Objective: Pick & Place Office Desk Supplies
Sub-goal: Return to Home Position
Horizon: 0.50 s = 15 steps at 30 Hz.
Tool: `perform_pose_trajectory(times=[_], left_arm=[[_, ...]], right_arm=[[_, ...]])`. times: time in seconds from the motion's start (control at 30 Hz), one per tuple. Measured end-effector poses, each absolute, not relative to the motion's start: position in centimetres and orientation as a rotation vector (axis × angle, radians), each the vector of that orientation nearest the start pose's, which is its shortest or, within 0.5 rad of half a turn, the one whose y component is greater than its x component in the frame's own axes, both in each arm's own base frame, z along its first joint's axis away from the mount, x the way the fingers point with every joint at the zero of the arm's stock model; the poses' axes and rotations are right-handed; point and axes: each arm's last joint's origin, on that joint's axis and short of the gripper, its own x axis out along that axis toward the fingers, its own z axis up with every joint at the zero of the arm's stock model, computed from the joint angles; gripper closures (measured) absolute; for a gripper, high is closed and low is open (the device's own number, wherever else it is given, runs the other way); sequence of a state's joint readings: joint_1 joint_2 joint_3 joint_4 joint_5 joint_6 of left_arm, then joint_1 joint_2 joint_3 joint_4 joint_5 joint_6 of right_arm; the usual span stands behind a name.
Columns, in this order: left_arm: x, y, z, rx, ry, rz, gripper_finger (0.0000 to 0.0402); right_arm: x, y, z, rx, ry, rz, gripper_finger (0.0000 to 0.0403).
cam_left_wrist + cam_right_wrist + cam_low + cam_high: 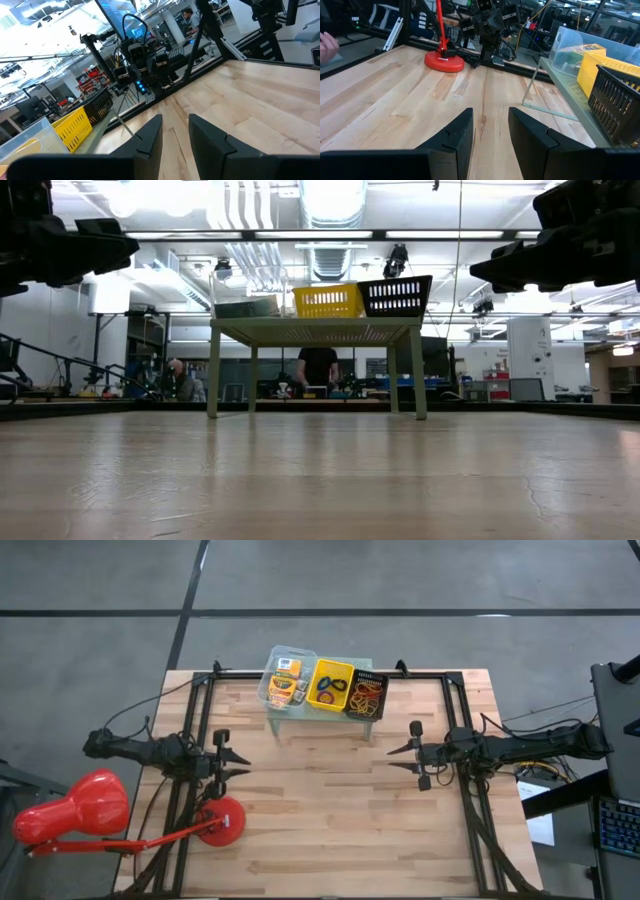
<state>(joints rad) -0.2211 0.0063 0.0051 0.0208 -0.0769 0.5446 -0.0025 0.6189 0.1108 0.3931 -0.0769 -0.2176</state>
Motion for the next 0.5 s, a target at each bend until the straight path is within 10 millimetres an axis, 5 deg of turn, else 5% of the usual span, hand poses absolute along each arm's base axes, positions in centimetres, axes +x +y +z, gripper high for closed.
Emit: perform_pose_trajectory(times=[0.5], left_arm=[[9.58, -1.92, 16.67, 0.541, -0.057, -0.135, 0.0304]], right_arm=[[14.42, 0.18, 17.88, -0.325, 0.101, 0.092, 0.0282]])
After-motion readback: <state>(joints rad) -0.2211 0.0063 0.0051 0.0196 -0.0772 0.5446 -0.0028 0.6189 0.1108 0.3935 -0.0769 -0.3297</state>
